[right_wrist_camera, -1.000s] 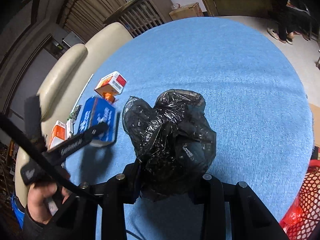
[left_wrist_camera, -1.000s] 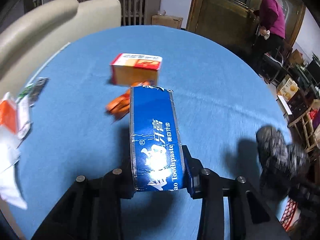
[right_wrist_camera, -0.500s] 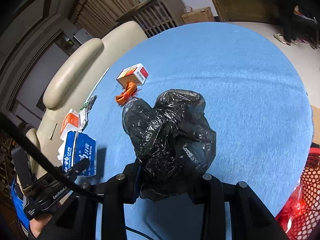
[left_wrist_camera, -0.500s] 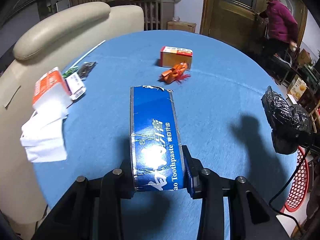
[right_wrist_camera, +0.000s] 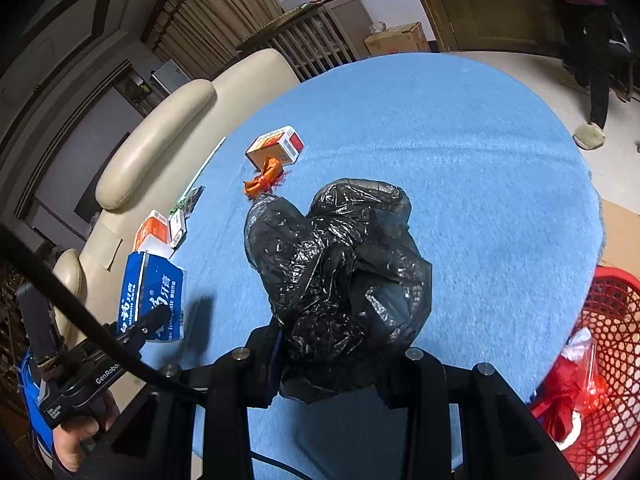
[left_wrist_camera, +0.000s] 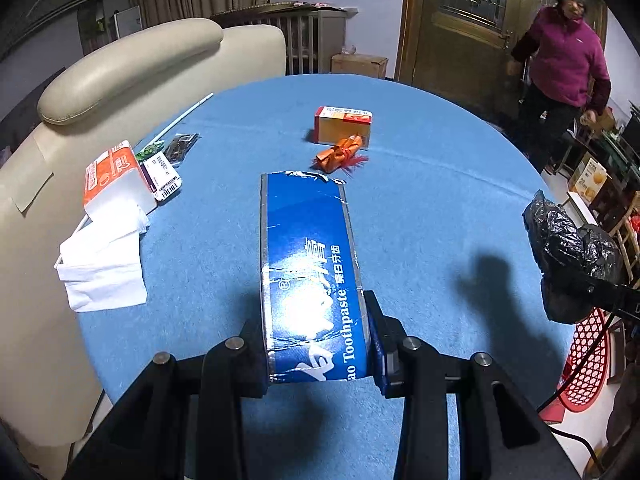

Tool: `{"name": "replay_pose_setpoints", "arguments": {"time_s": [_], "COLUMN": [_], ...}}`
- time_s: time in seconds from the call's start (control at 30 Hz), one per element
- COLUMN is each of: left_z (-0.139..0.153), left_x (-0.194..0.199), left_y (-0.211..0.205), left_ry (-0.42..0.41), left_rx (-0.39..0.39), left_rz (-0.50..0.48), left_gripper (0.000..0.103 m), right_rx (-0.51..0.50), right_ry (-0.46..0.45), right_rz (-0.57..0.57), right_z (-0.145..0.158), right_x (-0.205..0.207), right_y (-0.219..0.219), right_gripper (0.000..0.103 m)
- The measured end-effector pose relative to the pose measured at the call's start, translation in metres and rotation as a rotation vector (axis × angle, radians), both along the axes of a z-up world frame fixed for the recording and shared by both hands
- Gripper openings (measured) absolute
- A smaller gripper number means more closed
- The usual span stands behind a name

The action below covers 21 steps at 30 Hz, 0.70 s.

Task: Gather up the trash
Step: 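Hold the black bag in the right tool and toothpaste box in the left tool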

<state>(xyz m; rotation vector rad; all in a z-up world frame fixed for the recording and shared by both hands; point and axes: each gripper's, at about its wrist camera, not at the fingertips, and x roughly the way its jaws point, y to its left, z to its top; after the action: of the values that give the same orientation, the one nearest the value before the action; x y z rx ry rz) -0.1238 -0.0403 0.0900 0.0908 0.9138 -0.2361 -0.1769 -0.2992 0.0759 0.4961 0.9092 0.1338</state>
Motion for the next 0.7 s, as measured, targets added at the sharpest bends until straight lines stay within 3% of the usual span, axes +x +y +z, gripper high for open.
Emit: {"name": "replay_pose_setpoints", "arguments": {"time_s": [0.7], "left_z": [-0.01], "left_x": [-0.026], "left_y": [-0.033], "left_ry": [0.031], "left_rx": [0.051], "left_rz": [-0.081], "left_gripper": [0.04], "right_rx": [0.042], "right_ry": [0.032], "right_rz": [-0.004], "right_z": [-0.011], "right_x": [-0.027], "right_y": [-0.012], "right_gripper": [0.039]}}
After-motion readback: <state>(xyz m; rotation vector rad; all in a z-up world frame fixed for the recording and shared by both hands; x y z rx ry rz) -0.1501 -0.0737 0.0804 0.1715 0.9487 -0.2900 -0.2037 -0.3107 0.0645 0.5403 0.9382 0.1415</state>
